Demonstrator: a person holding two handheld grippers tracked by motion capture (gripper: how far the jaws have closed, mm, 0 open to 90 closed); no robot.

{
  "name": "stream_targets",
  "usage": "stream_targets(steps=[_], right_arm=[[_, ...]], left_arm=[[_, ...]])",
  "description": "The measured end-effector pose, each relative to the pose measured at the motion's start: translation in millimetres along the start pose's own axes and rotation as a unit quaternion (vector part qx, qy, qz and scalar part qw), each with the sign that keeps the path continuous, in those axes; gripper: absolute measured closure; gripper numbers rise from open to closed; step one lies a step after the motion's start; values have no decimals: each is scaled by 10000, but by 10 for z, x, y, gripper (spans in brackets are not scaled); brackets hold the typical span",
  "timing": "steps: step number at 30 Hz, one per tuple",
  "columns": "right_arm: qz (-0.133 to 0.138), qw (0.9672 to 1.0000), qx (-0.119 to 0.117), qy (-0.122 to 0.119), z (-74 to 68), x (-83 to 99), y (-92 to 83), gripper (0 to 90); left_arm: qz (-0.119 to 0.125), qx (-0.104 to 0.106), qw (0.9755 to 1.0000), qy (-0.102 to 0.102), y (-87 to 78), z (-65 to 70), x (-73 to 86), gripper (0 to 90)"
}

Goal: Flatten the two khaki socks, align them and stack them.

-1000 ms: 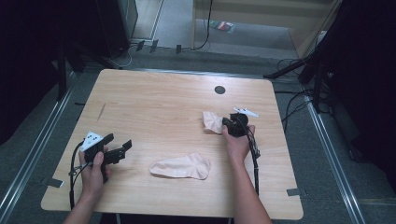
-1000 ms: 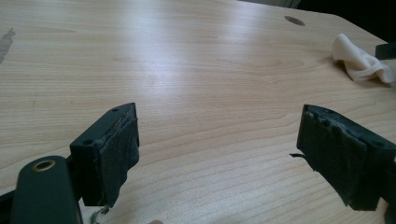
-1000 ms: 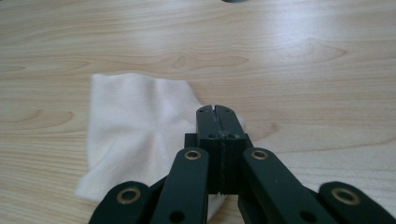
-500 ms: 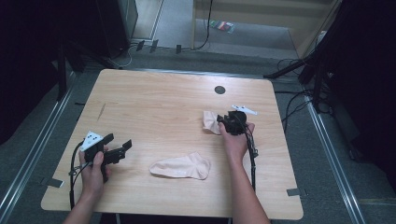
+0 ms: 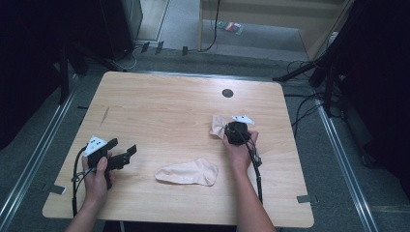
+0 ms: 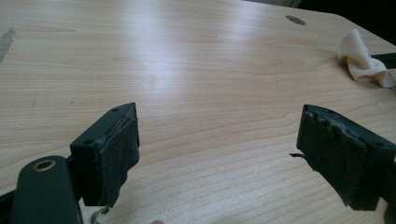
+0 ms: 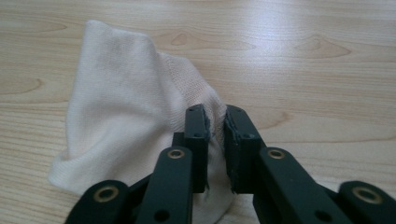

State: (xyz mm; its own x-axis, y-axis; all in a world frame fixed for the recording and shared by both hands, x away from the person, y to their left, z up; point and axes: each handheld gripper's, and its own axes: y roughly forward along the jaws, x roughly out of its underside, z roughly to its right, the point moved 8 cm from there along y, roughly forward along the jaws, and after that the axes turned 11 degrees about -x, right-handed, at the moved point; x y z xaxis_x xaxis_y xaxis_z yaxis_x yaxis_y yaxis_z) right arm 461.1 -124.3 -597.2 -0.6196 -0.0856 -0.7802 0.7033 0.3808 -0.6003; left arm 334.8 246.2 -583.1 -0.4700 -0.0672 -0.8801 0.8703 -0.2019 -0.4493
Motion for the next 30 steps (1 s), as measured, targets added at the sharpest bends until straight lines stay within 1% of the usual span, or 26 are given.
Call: stream_targets(steps=[2,3,4,5,7,8,9,10,11,13,14,15,16,17,18,19,20,21,24,25,26,27,29,30], right_arm=[[3,10000,3,32,-10,0,-5,832],[64,9998,-57,191,-23,-27,-36,842],[136,9997,-91,178,-30,-50,-62,843],[136,9997,-91,178,-30,-50,-62,843],[343,9992,-127,190,-77,-137,-144,843],[405,9988,-231,164,-168,-224,-211,842],[400,9988,-248,148,-195,-242,-226,842],[453,9985,-293,113,-256,-286,-253,841],[475,9982,-346,76,-329,-325,-280,840],[504,9976,-460,-84,-515,-397,-319,837],[491,9975,-504,-96,-589,-408,-324,836],[491,9975,-504,-96,-589,-408,-324,836],[406,9970,-582,-316,-798,-411,-302,835],[401,9964,-619,-414,-861,-405,-286,835],[355,9962,-655,-448,-947,-383,-263,835],[355,9962,-655,-448,-947,-383,-263,835],[289,9939,-992,-392,-1137,-330,-206,838],[266,9924,-1162,-315,-1192,-318,-196,838],[286,9883,-1493,-97,-1359,-303,-183,838],[276,9865,-1613,31,-1419,-294,-181,838],[282,9854,-1674,93,-1464,-287,-178,838],[265,9851,-1691,157,-1508,-273,-173,838],[140,9839,-1766,217,-1573,-218,-124,836],[81,9845,-1733,245,-1577,-181,-84,834]], left_arm=[[0,0,10000,6,-1,1,0,140],[-1,4,10000,17,-2,0,0,140],[-1,4,10000,17,-2,0,0,139],[3,5,10000,12,-1,1,0,139],[17,0,10000,-9,3,-1,-4,139],[20,-7,10000,-23,7,-2,-5,140],[16,-4,10000,-24,6,-3,-5,140],[14,-4,10000,-21,5,-2,-4,140],[14,-4,10000,-21,5,-2,-4,140],[6,-4,10000,1,3,1,-1,140],[6,-4,10000,1,3,1,-1,140],[7,-5,10000,10,3,1,-1,140],[5,-4,10000,0,3,2,-1,140],[6,-3,10000,-4,3,1,-1,140],[10,-2,10000,-22,4,1,-2,140],[10,-2,10000,-22,4,1,-2,140],[7,9,10000,-22,5,1,-2,140],[8,16,10000,-23,4,-1,-3,140],[4,22,10000,-46,6,-3,-4,140],[-8,17,10000,-45,7,-5,-3,141],[-10,17,10000,-46,6,-5,-3,141],[-10,18,10000,-44,7,-5,-3,141],[-12,17,10000,-28,8,-5,-2,141],[-12,17,10000,-28,8,-5,-2,141]])
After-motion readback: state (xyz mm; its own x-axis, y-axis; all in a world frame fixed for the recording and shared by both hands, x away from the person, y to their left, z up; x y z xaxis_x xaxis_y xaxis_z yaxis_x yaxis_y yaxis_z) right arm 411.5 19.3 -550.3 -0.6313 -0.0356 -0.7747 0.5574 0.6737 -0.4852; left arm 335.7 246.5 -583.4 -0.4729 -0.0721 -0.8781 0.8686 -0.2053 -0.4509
